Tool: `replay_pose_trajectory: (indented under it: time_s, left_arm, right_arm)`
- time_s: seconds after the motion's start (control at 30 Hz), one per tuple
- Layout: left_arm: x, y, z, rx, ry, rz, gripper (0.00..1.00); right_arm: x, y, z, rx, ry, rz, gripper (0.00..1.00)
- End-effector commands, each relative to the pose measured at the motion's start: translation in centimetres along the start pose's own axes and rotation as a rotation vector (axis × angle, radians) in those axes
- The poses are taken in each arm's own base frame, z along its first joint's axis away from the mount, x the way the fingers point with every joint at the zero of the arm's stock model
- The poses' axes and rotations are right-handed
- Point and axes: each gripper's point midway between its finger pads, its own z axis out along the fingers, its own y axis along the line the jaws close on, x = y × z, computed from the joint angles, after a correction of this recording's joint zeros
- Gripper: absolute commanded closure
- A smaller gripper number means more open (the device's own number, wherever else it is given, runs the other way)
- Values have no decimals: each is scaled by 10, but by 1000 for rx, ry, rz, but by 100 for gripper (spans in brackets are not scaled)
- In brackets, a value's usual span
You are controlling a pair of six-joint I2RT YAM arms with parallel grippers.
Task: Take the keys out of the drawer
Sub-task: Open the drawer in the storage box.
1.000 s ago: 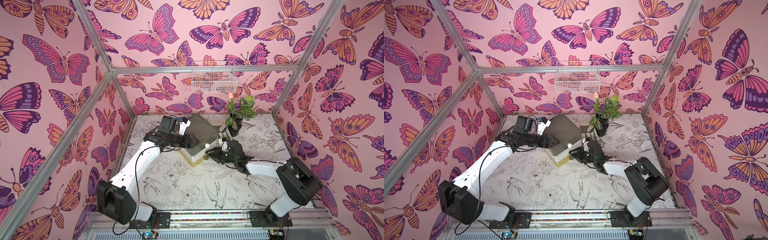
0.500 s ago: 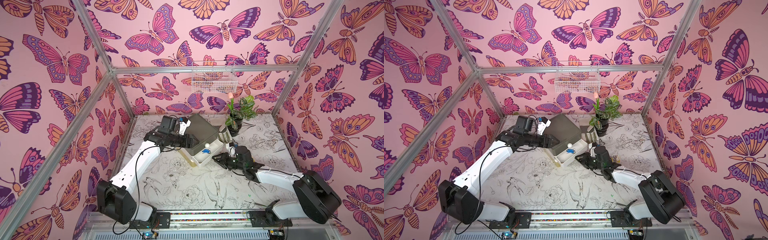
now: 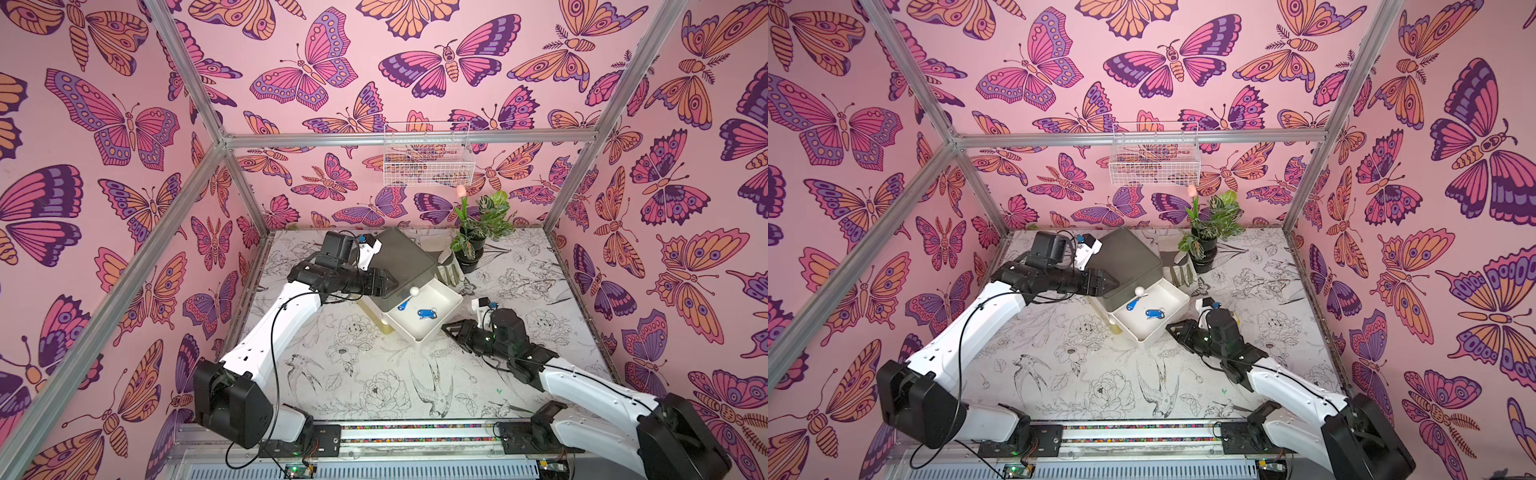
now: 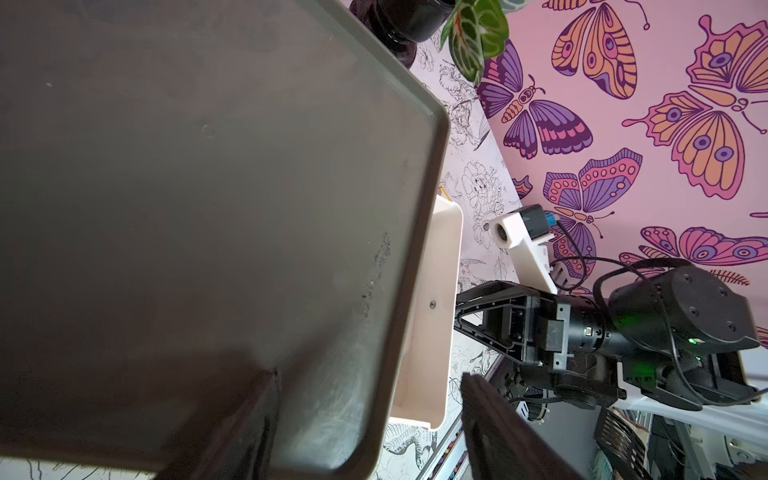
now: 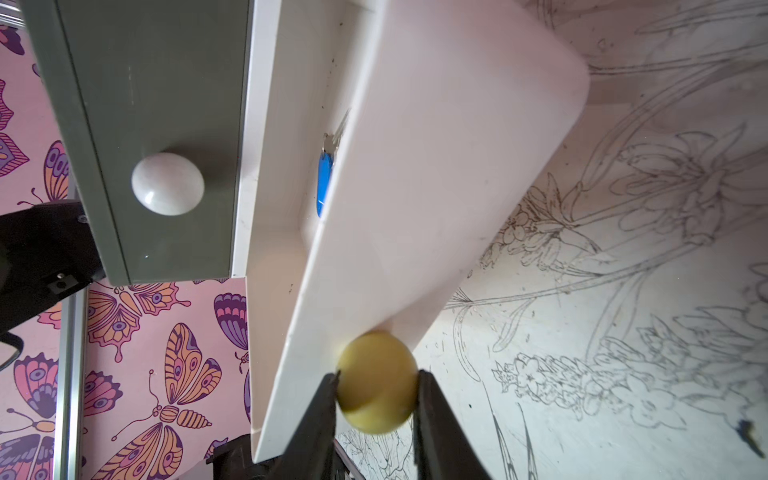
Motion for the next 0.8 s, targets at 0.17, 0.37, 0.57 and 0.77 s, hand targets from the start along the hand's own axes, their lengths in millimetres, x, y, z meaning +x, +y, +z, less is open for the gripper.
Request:
replay_pose_trajectory:
  time_s: [0.17,0.37,0.57,0.77]
  left_arm:
    - [24,16,9,-38,95,-87,26]
    - [25,17,9,-38,97,-88,26]
    - [25,17,9,-39,95,-87,26]
    - [24,17,10,-38,96,-90,26]
  right_arm:
    - [-3,-22,-17,66,-75,-1,81]
    - [1,-20,-10,52,-35,-2,81]
    - [5,-21,-3,51,-7,7,81]
    - [5,-22,-18,60,-40,-3,81]
